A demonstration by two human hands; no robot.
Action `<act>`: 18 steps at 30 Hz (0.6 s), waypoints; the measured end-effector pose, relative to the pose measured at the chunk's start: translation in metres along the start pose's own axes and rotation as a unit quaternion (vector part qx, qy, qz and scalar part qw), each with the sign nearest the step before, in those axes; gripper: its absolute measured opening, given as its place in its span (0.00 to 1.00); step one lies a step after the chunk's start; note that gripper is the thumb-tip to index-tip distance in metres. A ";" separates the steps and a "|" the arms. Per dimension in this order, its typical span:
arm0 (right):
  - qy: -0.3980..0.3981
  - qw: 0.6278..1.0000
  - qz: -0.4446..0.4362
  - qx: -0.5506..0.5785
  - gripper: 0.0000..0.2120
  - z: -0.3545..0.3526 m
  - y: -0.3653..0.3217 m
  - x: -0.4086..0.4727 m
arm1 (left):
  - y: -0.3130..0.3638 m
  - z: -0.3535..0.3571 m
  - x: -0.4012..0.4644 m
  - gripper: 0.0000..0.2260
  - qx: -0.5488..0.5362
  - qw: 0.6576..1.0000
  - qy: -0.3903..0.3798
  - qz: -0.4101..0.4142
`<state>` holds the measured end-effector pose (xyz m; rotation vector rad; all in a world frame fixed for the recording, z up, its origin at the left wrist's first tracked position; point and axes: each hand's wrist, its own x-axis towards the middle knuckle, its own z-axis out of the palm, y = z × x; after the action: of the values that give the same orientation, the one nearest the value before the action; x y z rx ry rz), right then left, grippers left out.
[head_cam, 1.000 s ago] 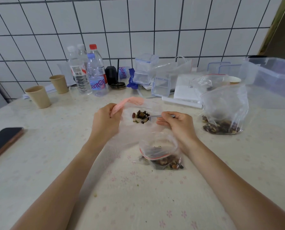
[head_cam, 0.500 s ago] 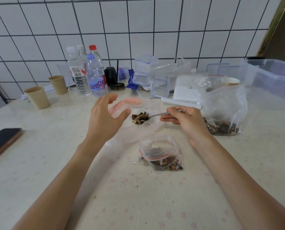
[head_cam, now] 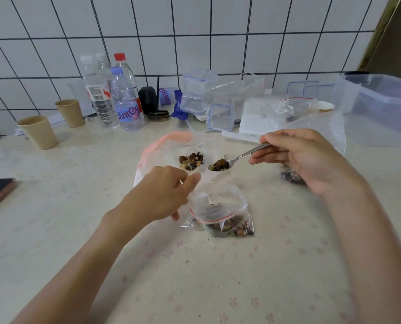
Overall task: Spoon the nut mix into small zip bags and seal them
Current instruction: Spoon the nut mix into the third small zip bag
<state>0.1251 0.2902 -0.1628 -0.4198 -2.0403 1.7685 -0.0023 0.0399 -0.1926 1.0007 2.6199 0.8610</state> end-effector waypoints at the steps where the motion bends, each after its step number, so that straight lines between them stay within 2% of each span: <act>1: -0.013 1.000 0.001 -0.004 0.10 -0.002 -0.001 -0.001 | 0.001 0.002 0.000 0.21 -0.014 1.000 -0.014 -0.003; 5: -0.068 0.996 -0.022 -0.049 0.09 -0.006 -0.005 -0.006 | 0.005 0.002 0.000 0.08 -0.054 0.998 -0.020 0.032; 7: -0.106 0.990 -0.054 -0.077 0.08 -0.010 -0.009 -0.011 | 0.005 -0.003 -0.001 0.05 -0.067 0.996 -0.029 0.048; 11: -0.169 0.971 -0.110 -0.130 0.08 -0.015 -0.015 -0.021 | 0.004 -0.016 -0.007 0.05 -0.040 0.991 -0.056 0.115; 18: -0.185 0.966 -0.140 -0.113 0.09 -0.028 -0.013 -0.022 | 0.000 -0.026 -0.009 0.04 -0.021 0.986 -0.074 0.146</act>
<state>0.1588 0.3020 -0.1493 0.1491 -2.4271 1.5329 -0.0057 0.0222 -0.1722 1.4036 2.3567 0.8604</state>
